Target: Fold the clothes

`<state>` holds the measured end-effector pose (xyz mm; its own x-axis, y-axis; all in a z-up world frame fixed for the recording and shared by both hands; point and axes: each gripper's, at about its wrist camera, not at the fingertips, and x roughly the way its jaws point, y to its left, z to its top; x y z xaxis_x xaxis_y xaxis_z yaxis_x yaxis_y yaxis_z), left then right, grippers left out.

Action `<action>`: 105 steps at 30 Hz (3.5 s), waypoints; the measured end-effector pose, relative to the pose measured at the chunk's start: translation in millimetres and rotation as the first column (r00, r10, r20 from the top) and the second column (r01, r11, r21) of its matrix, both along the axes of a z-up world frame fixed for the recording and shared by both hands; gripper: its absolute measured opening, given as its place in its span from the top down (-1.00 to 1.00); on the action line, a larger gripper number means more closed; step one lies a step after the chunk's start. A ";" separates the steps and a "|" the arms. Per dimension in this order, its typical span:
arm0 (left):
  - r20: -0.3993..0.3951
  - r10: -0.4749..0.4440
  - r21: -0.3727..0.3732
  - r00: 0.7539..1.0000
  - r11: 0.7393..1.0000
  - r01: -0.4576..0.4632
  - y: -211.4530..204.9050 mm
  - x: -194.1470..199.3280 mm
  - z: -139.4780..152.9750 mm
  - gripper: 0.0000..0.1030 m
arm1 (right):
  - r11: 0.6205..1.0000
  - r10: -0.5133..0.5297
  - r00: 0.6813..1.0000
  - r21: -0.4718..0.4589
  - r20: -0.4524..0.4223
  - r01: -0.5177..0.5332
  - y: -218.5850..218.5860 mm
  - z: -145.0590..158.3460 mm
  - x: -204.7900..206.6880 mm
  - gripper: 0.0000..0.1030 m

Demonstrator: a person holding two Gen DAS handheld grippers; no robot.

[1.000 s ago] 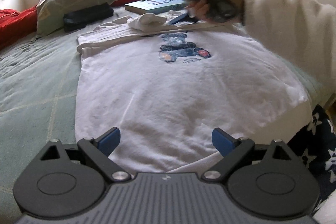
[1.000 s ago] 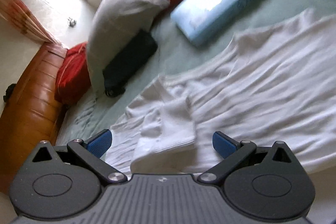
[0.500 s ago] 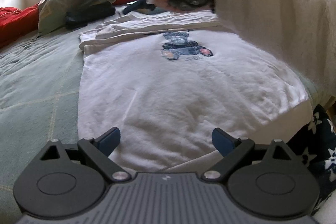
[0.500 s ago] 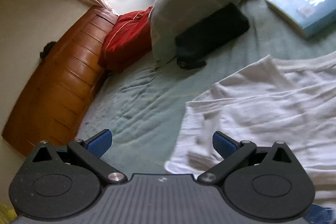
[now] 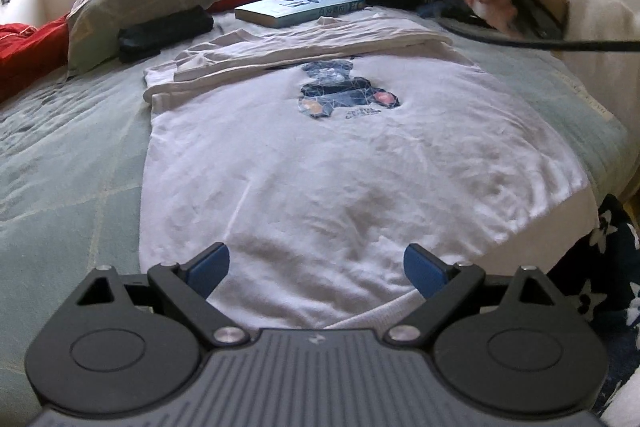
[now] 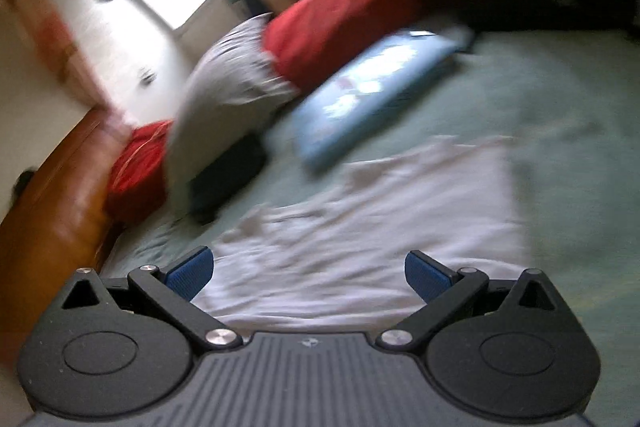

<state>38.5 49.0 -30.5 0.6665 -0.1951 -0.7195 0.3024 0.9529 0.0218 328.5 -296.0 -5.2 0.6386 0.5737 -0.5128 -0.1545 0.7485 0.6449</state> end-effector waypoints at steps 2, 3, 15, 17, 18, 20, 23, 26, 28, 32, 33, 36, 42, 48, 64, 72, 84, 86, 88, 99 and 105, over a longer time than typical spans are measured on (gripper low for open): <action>0.000 0.009 0.018 1.000 1.000 -0.009 -2.6 2.6 1.6 -0.83 | 0.999 -0.012 1.000 0.049 -0.025 0.013 -13.7 -19.0 2.2 -1.00; 0.000 0.013 0.026 1.000 1.000 -0.013 -4.1 4.0 2.6 -0.83 | 0.997 -0.015 0.999 0.069 -0.038 0.017 -18.9 -28.3 3.5 -1.00; 0.030 0.034 -0.024 0.999 0.999 -0.033 10.2 86.2 49.1 -0.83 | 0.998 0.040 0.994 -0.045 0.101 -0.036 -19.4 -19.3 7.4 -1.00; 0.041 0.029 -0.077 0.999 0.997 -0.026 10.9 117.5 57.7 -0.83 | 0.992 0.075 0.993 -0.108 0.095 -0.065 -8.9 -30.4 11.9 -1.00; 0.051 0.027 -0.097 0.998 0.995 -0.022 8.8 135.3 60.9 -0.83 | 0.985 0.095 0.991 -0.156 0.095 -0.079 -3.3 -37.8 10.8 -1.00; 0.072 0.023 -0.135 0.997 0.991 -0.013 4.5 171.1 66.6 -0.89 | 0.962 0.135 0.986 -0.252 0.100 -0.106 7.9 -51.6 7.8 -1.00; 0.078 0.049 -0.180 0.996 0.983 -0.034 -6.6 232.1 56.6 -0.95 | 0.909 0.197 0.965 -0.401 0.175 -0.113 25.5 -56.8 -5.7 -1.00; 0.009 0.081 -0.210 0.997 0.975 -0.078 -12.5 290.7 25.1 -0.95 | 0.876 0.215 0.957 -0.472 0.193 -0.102 35.0 -59.9 -9.3 -1.00; -0.072 0.137 -0.221 0.988 0.964 -0.150 -4.9 316.9 -0.8 -0.94 | 0.872 0.222 0.953 -0.480 0.206 -0.099 35.2 -61.2 -11.7 -1.00; -0.084 0.190 -0.260 0.978 0.944 -0.206 20.7 319.7 -22.9 -0.89 | 0.905 0.215 0.953 -0.410 0.216 -0.111 19.6 -59.1 -14.5 -1.00; -0.090 0.196 -0.249 0.976 0.945 -0.213 18.3 316.8 -18.3 -0.89 | 0.911 0.212 0.953 -0.398 0.217 -0.112 16.4 -57.8 -16.5 -1.00; -0.093 0.193 -0.237 0.977 0.949 -0.210 -3.4 318.4 2.9 -0.89 | 0.923 0.201 0.946 -0.372 0.255 -0.096 11.4 -48.6 -27.3 -1.00; -0.175 -0.101 -0.497 0.979 0.868 0.001 -88.6 361.2 23.9 -0.89 | 0.881 0.281 0.937 -0.443 0.205 -0.167 23.3 -54.8 -27.8 -1.00; -0.244 -0.213 -0.481 0.946 0.874 0.073 -168.1 392.9 -16.1 -0.89 | 0.874 0.304 0.929 -0.449 0.211 -0.185 18.1 -50.0 -36.0 -1.00; -0.156 -0.239 -0.505 0.958 0.853 0.131 -209.5 421.9 -6.6 -0.88 | 0.890 0.316 0.925 -0.404 0.212 -0.212 9.8 -46.4 -39.5 -1.00; 0.029 -0.127 -0.272 0.991 0.953 0.130 -109.3 354.5 66.0 -0.90 | 0.935 0.257 0.941 -0.303 0.220 -0.184 -10.7 -45.8 -32.9 -1.00; -0.199 0.335 -0.463 0.921 0.796 -0.390 108.0 284.5 16.2 -0.69 | 0.965 0.242 0.926 -0.168 0.290 -0.200 -26.9 -38.0 -37.0 -1.00; -0.235 0.326 -0.512 0.916 0.759 -0.402 114.9 283.3 3.3 -0.63 | 0.967 0.237 0.928 -0.164 0.289 -0.196 -27.5 -38.0 -36.3 -1.00; -0.248 0.326 -0.511 0.912 0.756 -0.409 111.8 286.1 -5.9 -0.62 | 0.967 0.234 0.929 -0.163 0.285 -0.193 -27.4 -38.8 -35.7 -1.00; -0.233 0.343 -0.432 0.910 0.802 -0.412 103.9 317.3 -18.3 -0.17 | 0.968 0.225 0.935 -0.172 0.275 -0.183 -27.0 -40.9 -34.2 -1.00; -0.227 0.312 -0.383 0.923 0.842 -0.379 105.4 318.6 -21.0 0.18 | 0.968 0.223 0.935 -0.174 0.276 -0.180 -26.8 -40.5 -34.6 -1.00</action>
<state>357.1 154.4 -51.4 0.6375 -0.2724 -0.7207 -0.0808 0.9067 -0.4141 293.9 -322.8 -45.7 0.6511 0.6401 -0.4080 -0.4766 0.7631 0.4365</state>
